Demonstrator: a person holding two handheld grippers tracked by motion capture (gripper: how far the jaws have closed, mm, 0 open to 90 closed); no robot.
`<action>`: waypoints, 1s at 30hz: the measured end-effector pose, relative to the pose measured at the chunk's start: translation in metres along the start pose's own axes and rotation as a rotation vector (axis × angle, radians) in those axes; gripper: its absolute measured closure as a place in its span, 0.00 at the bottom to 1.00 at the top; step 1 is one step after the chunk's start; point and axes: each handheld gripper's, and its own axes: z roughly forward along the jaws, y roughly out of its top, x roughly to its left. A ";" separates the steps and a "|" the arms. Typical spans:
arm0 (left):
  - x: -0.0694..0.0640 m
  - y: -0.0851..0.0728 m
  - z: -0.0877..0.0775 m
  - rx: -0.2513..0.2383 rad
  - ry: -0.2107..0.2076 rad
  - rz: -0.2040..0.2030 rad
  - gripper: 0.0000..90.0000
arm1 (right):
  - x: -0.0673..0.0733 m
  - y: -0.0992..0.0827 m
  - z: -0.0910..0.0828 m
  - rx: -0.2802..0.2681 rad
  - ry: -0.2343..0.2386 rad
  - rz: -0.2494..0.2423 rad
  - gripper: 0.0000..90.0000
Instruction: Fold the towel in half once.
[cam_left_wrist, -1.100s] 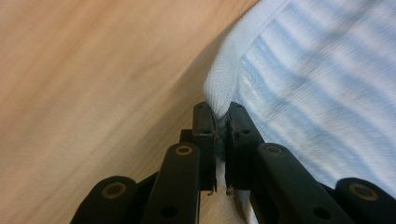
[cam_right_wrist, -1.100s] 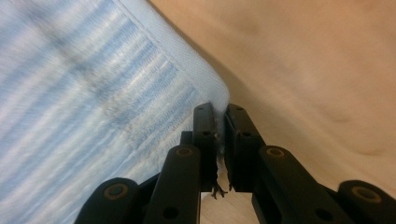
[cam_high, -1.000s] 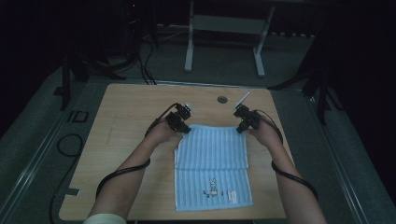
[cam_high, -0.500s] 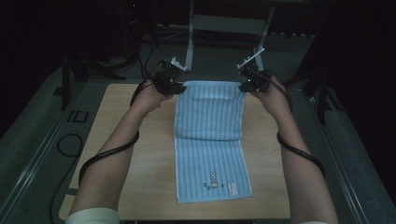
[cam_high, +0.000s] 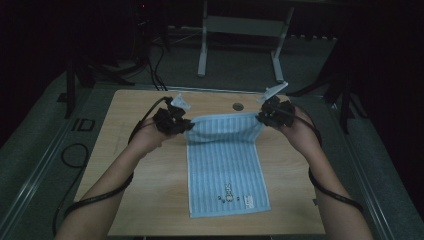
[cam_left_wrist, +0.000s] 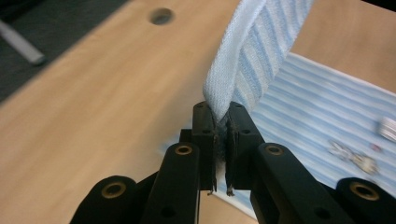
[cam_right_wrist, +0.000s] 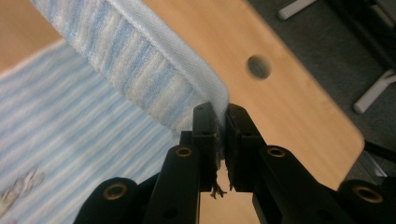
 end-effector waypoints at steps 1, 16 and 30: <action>-0.006 -0.005 0.001 0.011 -0.010 0.020 0.93 | 0.005 -0.006 -0.001 -0.001 -0.003 -0.009 0.92; -0.079 -0.065 0.008 0.085 -0.100 0.129 0.93 | 0.083 -0.093 0.001 0.019 0.109 -0.040 0.92; -0.122 -0.117 0.038 0.122 -0.230 0.092 0.90 | 0.126 -0.164 0.012 0.054 0.224 0.040 0.90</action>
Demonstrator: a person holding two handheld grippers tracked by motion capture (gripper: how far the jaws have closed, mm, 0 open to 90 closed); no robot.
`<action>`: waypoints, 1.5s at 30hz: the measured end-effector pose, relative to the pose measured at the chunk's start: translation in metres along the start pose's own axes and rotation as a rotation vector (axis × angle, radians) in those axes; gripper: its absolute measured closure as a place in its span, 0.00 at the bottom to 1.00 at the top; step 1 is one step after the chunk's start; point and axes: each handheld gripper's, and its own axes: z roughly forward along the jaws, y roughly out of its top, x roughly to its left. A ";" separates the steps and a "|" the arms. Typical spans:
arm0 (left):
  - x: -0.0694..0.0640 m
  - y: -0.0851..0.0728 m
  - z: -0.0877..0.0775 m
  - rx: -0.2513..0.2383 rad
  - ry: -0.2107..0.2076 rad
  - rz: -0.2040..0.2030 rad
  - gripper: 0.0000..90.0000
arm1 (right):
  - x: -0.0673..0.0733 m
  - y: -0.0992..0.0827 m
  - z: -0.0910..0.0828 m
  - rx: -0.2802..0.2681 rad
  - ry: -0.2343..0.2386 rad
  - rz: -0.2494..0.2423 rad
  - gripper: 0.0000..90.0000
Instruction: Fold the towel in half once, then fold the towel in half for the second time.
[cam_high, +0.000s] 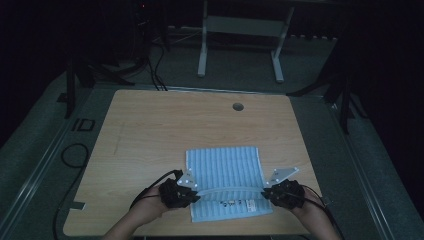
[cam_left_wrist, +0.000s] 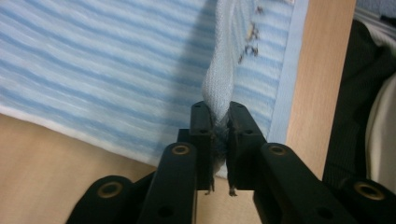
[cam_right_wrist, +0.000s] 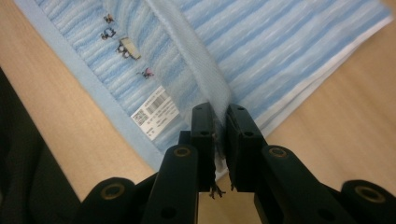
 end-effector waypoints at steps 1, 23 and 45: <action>-0.002 -0.001 0.001 0.006 -0.019 -0.005 0.89 | 0.002 -0.003 0.002 0.003 0.010 0.006 0.89; 0.029 0.007 -0.009 0.079 0.041 -0.059 0.49 | -0.041 0.015 -0.002 -0.018 -0.042 0.060 0.63; 0.147 0.016 0.000 0.070 0.124 -0.280 0.44 | -0.124 0.082 0.061 0.140 -0.049 0.123 0.51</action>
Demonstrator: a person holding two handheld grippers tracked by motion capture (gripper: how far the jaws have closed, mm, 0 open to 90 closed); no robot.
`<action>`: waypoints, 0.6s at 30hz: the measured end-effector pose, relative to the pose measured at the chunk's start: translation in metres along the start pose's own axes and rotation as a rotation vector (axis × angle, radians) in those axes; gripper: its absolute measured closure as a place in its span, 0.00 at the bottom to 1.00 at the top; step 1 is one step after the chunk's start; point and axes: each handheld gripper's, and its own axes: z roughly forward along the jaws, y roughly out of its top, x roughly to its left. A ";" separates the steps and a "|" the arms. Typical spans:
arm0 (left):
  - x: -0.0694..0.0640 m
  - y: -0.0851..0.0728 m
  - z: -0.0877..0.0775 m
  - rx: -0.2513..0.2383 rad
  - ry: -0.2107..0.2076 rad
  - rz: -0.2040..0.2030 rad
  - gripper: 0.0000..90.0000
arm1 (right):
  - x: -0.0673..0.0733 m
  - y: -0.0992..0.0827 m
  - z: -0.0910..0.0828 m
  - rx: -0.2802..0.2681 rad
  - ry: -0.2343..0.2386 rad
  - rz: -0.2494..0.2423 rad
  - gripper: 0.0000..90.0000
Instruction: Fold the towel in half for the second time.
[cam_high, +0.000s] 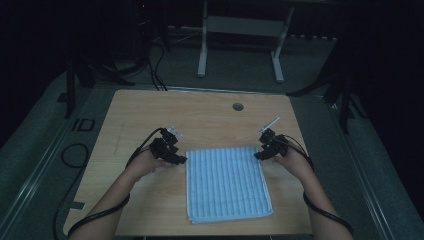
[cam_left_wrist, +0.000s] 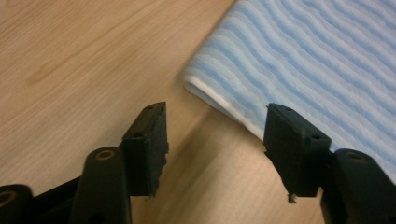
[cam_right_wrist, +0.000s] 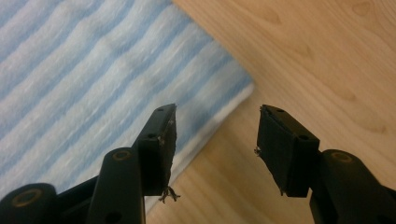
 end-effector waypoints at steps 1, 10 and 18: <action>0.001 0.001 0.001 -0.007 -0.007 -0.005 0.44 | -0.001 0.003 0.001 0.001 -0.003 -0.005 0.51; 0.004 0.010 0.019 0.011 -0.010 -0.003 0.44 | -0.018 0.016 0.014 0.036 0.019 0.037 0.50; 0.006 0.017 0.034 0.032 -0.012 -0.007 0.44 | -0.025 0.024 0.026 0.065 0.029 0.077 0.51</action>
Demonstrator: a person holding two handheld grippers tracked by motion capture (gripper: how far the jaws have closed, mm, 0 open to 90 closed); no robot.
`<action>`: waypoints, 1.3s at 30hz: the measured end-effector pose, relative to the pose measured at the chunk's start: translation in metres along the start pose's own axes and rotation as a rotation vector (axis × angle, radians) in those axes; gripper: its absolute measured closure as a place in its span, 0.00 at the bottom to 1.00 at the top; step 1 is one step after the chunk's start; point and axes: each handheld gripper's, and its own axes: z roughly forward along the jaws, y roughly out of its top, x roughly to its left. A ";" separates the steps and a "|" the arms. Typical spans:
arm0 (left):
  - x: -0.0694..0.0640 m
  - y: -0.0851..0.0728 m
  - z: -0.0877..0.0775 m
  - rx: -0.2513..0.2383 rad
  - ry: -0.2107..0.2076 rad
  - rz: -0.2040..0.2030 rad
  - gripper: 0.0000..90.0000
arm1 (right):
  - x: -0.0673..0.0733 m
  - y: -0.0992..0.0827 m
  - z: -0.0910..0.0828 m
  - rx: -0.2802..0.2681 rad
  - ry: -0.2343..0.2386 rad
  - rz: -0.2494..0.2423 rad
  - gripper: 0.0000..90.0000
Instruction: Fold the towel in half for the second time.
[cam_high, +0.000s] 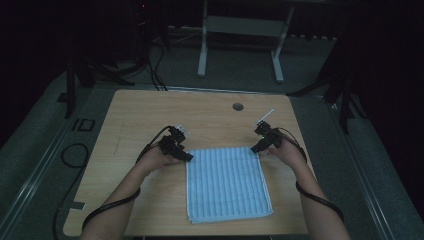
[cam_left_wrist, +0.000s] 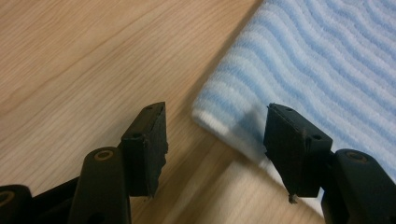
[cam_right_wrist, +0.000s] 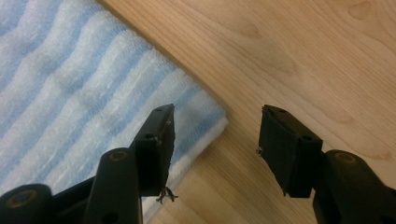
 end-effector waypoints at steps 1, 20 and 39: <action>0.000 0.001 0.002 0.000 0.002 0.002 0.44 | 0.000 0.001 0.002 0.003 0.003 0.001 0.51; -0.004 0.011 0.014 -0.031 -0.012 0.018 0.92 | 0.007 0.012 0.020 0.089 0.019 -0.057 0.92; -0.004 0.040 -0.065 -0.234 0.081 0.059 0.95 | 0.012 0.037 -0.058 -0.110 -0.072 -0.100 0.94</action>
